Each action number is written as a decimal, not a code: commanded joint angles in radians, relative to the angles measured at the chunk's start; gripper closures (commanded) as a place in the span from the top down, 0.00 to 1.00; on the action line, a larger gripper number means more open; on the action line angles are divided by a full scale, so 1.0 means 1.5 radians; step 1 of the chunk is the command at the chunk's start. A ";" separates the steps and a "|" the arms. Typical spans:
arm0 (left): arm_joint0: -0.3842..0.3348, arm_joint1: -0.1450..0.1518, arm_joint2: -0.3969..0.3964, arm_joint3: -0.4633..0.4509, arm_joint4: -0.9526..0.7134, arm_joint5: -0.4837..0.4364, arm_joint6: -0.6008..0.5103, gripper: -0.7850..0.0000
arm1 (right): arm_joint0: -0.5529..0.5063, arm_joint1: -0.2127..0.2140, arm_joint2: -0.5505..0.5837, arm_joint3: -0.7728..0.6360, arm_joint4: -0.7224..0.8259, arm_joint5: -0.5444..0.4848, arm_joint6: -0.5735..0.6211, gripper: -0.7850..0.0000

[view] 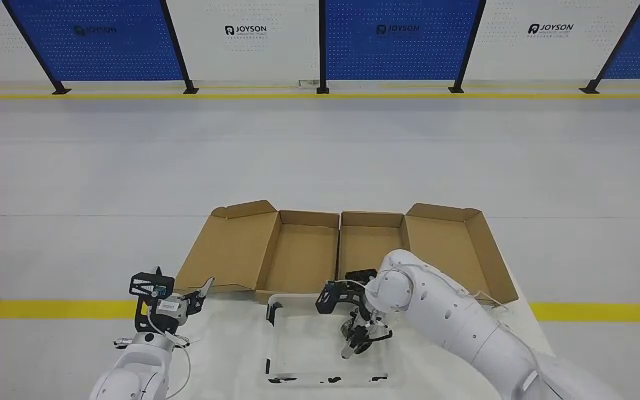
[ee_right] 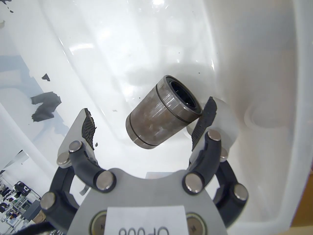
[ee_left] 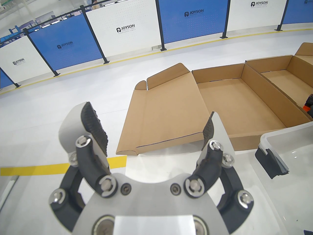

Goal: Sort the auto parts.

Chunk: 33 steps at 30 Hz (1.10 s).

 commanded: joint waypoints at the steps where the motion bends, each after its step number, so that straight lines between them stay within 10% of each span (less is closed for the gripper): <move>1: 0.000 0.000 0.000 0.000 0.000 0.000 0.000 1.00 | 0.005 -0.007 -0.008 0.011 0.005 0.000 0.000 1.00; 7: 0.000 0.000 0.000 0.000 0.000 0.000 0.000 1.00 | 0.018 -0.026 -0.026 0.046 0.010 0.001 0.000 0.94; 9: 0.000 0.000 0.000 0.000 0.000 0.000 0.000 1.00 | 0.021 -0.032 -0.030 0.056 0.009 0.002 -0.002 0.64; 17: 0.000 0.000 0.000 0.000 0.000 0.000 0.000 1.00 | 0.030 -0.051 -0.041 0.085 0.009 0.007 -0.002 0.00; 24: 0.000 0.000 0.000 0.000 0.000 0.000 0.000 1.00 | 0.028 -0.028 -0.036 0.006 0.001 -0.056 -0.056 0.00; 33: 0.000 0.000 0.000 0.000 0.000 0.000 0.000 1.00 | 0.035 0.070 -0.030 -0.120 0.009 -0.155 -0.155 0.00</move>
